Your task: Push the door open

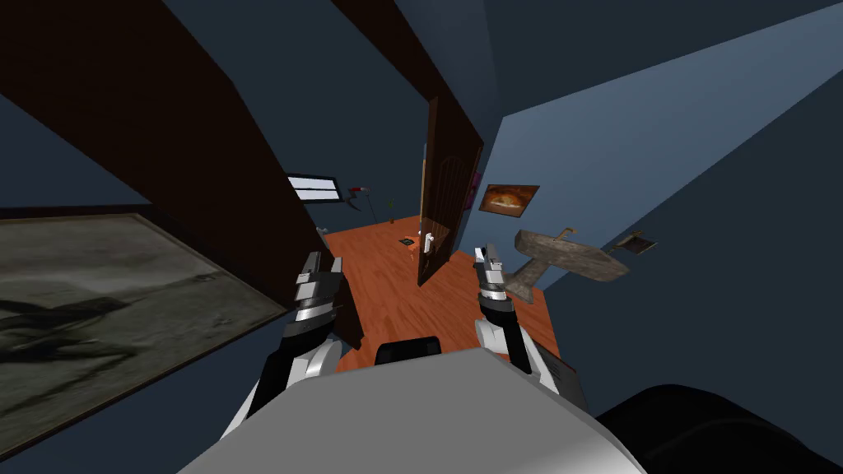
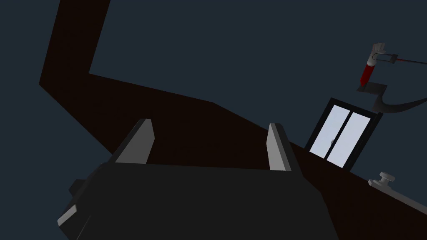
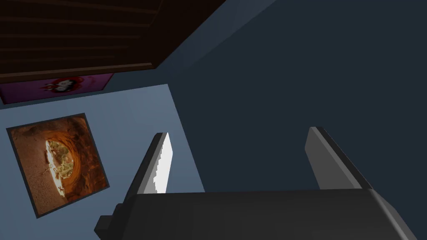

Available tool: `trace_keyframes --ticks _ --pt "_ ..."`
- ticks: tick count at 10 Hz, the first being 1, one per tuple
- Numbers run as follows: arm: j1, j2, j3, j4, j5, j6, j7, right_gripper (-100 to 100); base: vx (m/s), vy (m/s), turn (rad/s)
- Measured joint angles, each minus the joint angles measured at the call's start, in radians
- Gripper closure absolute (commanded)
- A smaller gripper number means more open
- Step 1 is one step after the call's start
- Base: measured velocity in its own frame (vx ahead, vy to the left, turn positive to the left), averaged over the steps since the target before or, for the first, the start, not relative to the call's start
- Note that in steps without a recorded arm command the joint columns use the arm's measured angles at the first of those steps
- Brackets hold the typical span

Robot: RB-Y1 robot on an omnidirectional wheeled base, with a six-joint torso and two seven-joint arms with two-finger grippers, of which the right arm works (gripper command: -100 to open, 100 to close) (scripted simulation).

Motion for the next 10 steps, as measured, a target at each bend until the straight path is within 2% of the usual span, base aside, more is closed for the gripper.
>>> trace_keyframes --ticks 2,5,6,8,10 --pt "-0.006 -0.009 0.014 0.019 -0.002 0.007 -0.007 -100 0.145 -0.113 0.061" --pt "-0.024 -0.024 0.054 0.063 -0.001 0.026 -0.019 -100 0.157 -0.14 0.08" --pt "-0.021 -0.032 0.066 0.08 -0.003 0.027 -0.026 -100 0.103 -0.097 0.055" --pt "-0.033 -0.049 0.092 0.129 -0.007 0.027 -0.04 -100 0.145 -0.114 0.118" --pt "-0.048 -0.071 0.131 0.184 -0.012 0.043 -0.061 -100 0.148 -0.162 0.121"
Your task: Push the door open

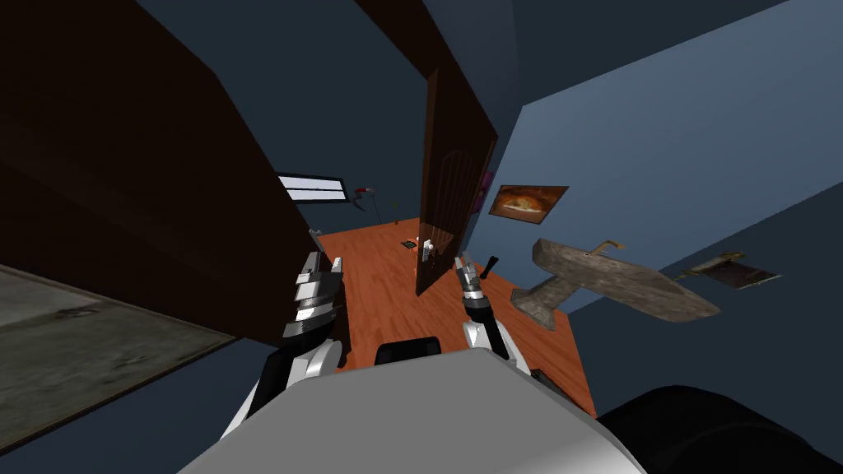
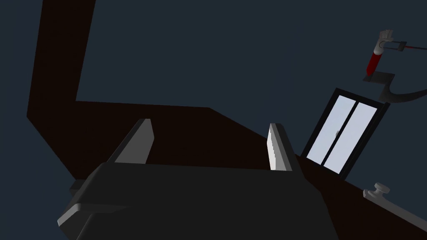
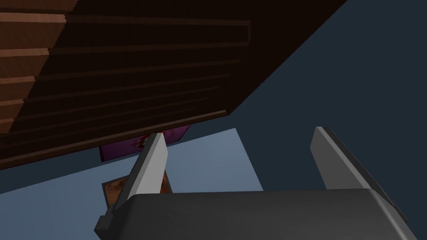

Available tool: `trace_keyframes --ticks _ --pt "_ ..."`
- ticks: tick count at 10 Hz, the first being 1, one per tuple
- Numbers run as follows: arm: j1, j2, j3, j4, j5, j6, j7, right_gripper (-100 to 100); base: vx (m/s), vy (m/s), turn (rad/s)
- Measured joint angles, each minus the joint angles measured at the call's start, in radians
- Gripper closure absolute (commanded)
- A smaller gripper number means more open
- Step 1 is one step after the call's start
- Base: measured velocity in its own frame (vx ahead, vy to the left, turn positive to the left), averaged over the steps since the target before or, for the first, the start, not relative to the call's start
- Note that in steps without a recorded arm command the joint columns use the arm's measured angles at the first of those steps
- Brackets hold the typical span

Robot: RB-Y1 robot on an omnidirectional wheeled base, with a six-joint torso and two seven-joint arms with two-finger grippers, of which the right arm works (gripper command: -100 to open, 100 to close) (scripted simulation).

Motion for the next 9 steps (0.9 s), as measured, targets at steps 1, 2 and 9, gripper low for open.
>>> trace_keyframes --ticks 1,2,9 --pt "-0.009 -0.018 0.016 0.026 -0.006 0.01 -0.014 -100 0.128 -0.148 0.119" --pt "-0.013 -0.022 0.04 0.047 -0.004 0.019 -0.021 -100 0.106 -0.119 0.082" --pt "-0.055 -0.075 0.163 0.196 -0.009 0.07 -0.068 -100 0.097 -0.106 0.094"
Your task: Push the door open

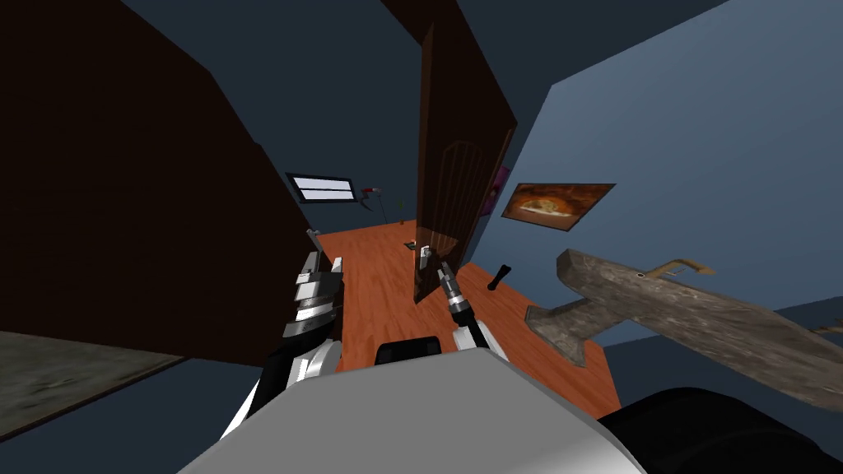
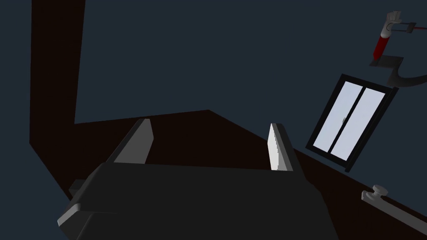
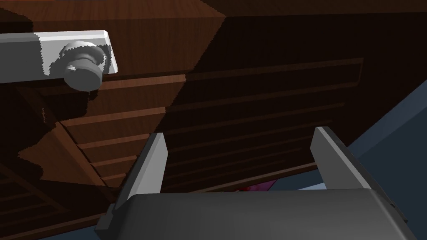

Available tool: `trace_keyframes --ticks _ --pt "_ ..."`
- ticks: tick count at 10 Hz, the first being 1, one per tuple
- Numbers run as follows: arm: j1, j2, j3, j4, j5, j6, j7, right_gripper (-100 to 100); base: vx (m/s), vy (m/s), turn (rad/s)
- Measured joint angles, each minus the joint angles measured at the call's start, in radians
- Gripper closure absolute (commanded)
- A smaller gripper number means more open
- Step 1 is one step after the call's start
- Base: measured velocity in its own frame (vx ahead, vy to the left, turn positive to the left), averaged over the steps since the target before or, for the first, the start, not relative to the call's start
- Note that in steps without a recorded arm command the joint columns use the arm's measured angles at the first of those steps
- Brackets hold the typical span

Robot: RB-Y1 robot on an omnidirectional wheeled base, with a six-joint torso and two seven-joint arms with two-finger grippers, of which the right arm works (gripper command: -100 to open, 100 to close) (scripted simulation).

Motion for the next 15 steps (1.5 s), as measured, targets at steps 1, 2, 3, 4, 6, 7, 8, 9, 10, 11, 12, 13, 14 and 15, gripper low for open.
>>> trace_keyframes --ticks 1,2,3,4,6,7,8,9,10,11,12,13,14,15 --pt "-0.005 -0.009 0.012 0.022 -0.002 0.003 -0.007 -100 0.087 -0.102 0.072" --pt "-0.011 -0.021 0.024 0.036 -0.005 0.011 -0.017 -100 0.082 -0.091 0.08" --pt "-0.013 -0.024 0.04 0.053 -0.005 0.017 -0.021 -100 0.079 -0.101 0.068" --pt "-0.02 -0.031 0.053 0.075 -0.006 0.02 -0.027 -100 0.083 -0.109 0.078" --pt "-0.031 -0.047 0.076 0.113 -0.01 0.026 -0.041 -100 0.083 -0.117 0.096" --pt "-0.04 -0.06 0.092 0.144 -0.013 0.028 -0.052 -100 0.096 -0.119 0.097" --pt "-0.04 -0.068 0.108 0.156 -0.013 0.035 -0.059 -100 0.117 -0.173 0.09" --pt "-0.048 -0.074 0.127 0.175 -0.014 0.048 -0.065 -100 0.126 -0.182 0.075" --pt "-0.054 -0.079 0.14 0.192 -0.015 0.056 -0.071 -100 0.152 -0.155 0.078" --pt "-0.057 -0.08 0.156 0.211 -0.013 0.06 -0.073 -100 0.124 -0.163 0.064" --pt "-0.063 -0.092 0.168 0.231 -0.016 0.062 -0.081 -100 0.105 -0.158 0.055" --pt "-0.065 -0.097 0.178 0.245 -0.017 0.064 -0.087 -100 0.05 -0.07 0.019" --pt "-0.065 -0.098 0.179 0.247 -0.017 0.065 -0.088 -100 0.123 0.006 0.041" --pt "-0.071 -0.093 0.176 0.255 -0.018 0.064 -0.087 -100 0.162 0.04 0.043"
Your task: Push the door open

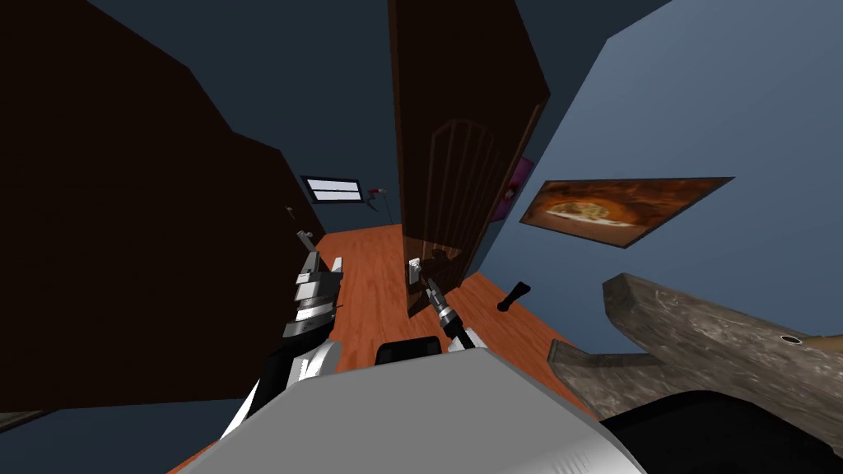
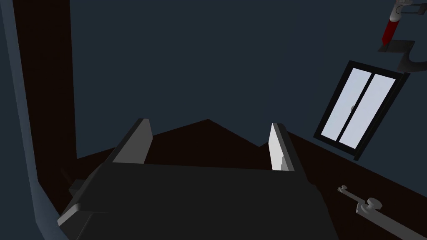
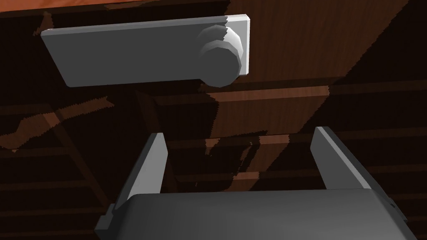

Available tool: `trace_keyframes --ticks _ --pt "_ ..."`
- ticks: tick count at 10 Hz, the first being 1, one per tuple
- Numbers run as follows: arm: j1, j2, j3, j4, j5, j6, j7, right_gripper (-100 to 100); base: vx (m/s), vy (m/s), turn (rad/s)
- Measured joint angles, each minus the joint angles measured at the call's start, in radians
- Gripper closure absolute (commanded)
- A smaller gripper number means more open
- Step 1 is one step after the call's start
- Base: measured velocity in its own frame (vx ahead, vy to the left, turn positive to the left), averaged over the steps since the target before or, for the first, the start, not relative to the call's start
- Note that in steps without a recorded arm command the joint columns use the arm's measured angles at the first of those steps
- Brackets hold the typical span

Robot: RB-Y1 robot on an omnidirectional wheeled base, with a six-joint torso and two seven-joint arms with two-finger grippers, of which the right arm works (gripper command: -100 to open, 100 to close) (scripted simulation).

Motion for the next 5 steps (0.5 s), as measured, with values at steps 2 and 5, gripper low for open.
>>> trace_keyframes --ticks 2,5 --pt "-0.014 0.009 -0.006 0.015 -0.002 0.003 0.001 -100 0.162 0.077 0.043" --pt "-0.045 0.028 -0.017 0.05 -0.006 0.007 0.003 -100 0.178 0.067 0.037"
